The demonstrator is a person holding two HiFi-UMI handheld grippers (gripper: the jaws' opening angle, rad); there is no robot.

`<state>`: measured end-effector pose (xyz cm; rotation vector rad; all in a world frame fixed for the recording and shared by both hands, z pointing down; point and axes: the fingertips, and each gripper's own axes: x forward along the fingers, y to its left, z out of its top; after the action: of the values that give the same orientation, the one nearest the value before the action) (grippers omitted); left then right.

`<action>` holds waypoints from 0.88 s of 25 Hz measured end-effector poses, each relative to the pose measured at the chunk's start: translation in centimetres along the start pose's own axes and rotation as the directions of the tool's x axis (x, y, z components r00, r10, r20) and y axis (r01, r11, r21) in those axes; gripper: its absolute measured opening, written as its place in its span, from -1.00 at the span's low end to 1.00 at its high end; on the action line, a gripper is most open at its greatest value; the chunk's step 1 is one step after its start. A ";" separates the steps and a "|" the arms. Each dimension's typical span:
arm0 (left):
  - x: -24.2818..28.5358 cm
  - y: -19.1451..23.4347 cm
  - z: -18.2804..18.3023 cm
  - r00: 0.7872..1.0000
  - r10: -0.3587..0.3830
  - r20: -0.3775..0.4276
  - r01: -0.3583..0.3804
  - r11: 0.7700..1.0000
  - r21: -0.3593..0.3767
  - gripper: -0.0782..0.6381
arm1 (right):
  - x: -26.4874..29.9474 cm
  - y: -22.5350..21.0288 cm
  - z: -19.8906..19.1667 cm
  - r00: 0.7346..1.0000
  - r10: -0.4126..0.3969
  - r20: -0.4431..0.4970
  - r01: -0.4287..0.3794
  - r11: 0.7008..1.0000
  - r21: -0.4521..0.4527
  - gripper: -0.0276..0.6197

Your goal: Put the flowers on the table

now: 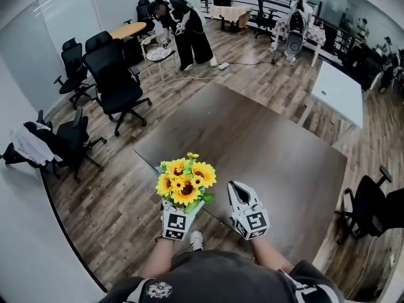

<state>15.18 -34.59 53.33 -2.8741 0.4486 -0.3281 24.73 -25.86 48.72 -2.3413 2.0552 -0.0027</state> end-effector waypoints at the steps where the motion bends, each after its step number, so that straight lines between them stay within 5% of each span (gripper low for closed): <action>1: 0.9 0.5 0.0 1.000 -0.020 0.001 0.020 1.000 0.000 0.75 | 0.7 -0.4 0.0 1.000 -0.020 -0.004 0.020 1.000 -0.001 -0.84; 13: 8.0 3.9 -1.7 0.979 -0.200 0.036 0.200 0.980 -0.015 0.75 | 4.4 -3.3 -4.4 0.966 -0.237 -0.101 0.237 0.971 -0.006 -0.84; 22: 12.2 1.0 -2.1 0.929 -0.367 0.044 0.368 0.930 0.000 0.75 | 2.7 -5.2 -6.7 0.918 -0.362 -0.163 0.359 0.932 -0.046 -0.84</action>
<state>25.67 -39.81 57.37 -2.9548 -0.1040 -0.3213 30.13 -27.99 55.46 -2.7803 1.6503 -0.2003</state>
